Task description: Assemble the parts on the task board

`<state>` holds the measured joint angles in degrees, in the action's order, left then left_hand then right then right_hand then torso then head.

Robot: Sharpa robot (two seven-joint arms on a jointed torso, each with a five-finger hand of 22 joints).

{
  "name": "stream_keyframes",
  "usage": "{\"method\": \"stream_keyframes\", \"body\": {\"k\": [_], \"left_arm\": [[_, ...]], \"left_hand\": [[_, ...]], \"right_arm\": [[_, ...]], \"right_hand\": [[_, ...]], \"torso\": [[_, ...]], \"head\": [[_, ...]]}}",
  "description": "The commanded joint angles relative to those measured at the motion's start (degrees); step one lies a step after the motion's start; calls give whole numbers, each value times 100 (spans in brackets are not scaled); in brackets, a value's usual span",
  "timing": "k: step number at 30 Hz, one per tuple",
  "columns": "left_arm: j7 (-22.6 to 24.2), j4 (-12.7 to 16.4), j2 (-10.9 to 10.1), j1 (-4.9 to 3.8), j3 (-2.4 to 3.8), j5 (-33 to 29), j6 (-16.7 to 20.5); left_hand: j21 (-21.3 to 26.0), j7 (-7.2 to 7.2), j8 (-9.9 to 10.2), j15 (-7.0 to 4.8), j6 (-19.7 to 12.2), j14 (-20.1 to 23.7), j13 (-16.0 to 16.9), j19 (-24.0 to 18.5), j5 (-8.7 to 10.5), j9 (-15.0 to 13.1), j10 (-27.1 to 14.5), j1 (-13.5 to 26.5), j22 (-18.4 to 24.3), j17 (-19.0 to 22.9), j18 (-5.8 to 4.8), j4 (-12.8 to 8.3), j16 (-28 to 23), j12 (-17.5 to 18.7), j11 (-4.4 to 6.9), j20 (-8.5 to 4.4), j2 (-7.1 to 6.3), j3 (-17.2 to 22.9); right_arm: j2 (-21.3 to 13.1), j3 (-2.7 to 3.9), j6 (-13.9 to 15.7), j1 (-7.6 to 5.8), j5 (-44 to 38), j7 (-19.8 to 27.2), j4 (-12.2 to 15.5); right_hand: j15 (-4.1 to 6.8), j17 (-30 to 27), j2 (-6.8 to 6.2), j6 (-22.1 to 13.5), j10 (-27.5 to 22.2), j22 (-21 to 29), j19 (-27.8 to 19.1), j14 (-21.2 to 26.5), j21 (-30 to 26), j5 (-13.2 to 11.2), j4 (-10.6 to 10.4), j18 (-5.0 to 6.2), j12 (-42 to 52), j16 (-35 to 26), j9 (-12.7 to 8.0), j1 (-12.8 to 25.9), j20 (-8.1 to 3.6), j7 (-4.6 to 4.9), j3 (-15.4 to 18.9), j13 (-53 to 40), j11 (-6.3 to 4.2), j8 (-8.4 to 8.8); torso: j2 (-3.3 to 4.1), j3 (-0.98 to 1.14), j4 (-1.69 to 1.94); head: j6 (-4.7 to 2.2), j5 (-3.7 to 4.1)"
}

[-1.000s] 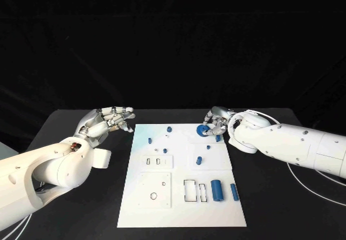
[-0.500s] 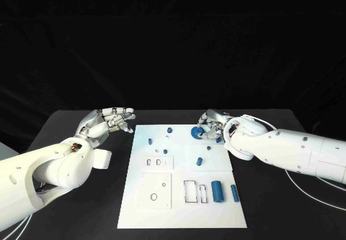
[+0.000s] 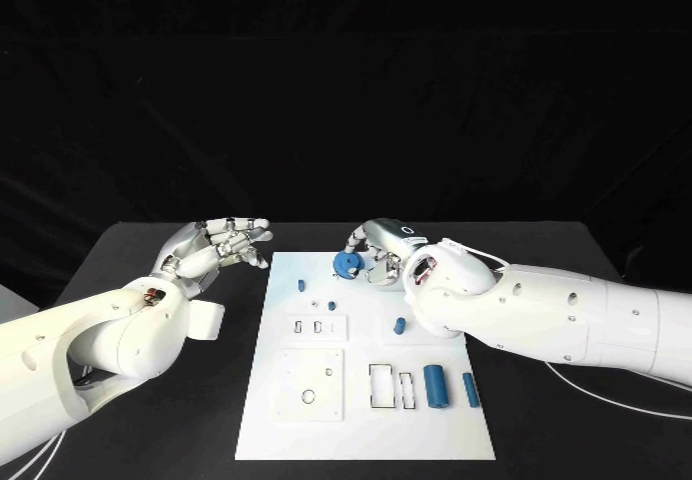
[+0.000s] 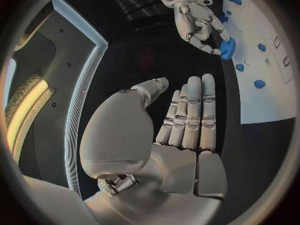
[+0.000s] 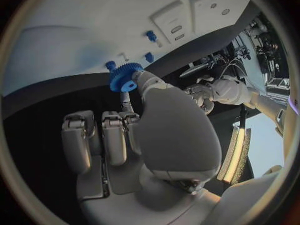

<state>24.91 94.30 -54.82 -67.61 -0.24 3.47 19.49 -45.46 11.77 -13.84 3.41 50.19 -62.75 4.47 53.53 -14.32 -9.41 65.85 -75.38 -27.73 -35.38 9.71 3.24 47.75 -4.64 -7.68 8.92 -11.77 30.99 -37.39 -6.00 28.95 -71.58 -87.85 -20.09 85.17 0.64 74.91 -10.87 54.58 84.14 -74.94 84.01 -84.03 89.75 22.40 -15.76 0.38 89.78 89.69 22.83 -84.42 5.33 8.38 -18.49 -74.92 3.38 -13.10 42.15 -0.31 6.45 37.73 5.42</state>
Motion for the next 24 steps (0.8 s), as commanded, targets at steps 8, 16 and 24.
{"method": "stream_keyframes", "body": {"k": [8, 16, 24], "left_arm": [[25, -7, 36, -6, 5, 30, -111], [25, -28, 69, -6, 5, 33, -121], [23, -30, 71, -6, 5, 34, -123]], "left_hand": [[-55, 27, -38, 1, 28, 49, 8, -49, 28, -8, 27, -25, -17, 8, 67, -14, 32, 7, -12, -6, 61, 45], [-55, 27, -38, 1, 28, 49, 8, -49, 28, -8, 27, -25, -17, 8, 67, -14, 32, 7, -12, -6, 61, 45], [-55, 27, -38, 1, 28, 49, 8, -49, 28, -8, 27, -25, -17, 8, 67, -14, 32, 7, -12, -6, 61, 45]], "right_arm": [[435, -53, 131, 145, -484, -207, -437], [680, -82, 16, 238, -500, -217, -743], [794, -92, -39, 283, -500, -244, -923]], "right_hand": [[43, 1509, -11, 171, 586, -1506, 599, -597, 25, -54, 10, -38, 22, 31, 8, 46, -33, -79, -69, -1508, -41, -15], [39, 1509, -44, 167, 586, -1506, 599, -597, 25, -105, 10, -38, 22, 31, 0, 85, -32, -69, -114, -1508, -34, 1], [37, 1509, -68, 162, 586, -1506, 599, -597, 25, -132, 16, -38, 22, 31, -4, 99, -31, -69, -130, -1508, -32, 10]], "torso": [[15, -3, -3], [12, 5, -7], [9, 7, -12]], "head": [[15, -25], [45, -46], [65, -66]]}}
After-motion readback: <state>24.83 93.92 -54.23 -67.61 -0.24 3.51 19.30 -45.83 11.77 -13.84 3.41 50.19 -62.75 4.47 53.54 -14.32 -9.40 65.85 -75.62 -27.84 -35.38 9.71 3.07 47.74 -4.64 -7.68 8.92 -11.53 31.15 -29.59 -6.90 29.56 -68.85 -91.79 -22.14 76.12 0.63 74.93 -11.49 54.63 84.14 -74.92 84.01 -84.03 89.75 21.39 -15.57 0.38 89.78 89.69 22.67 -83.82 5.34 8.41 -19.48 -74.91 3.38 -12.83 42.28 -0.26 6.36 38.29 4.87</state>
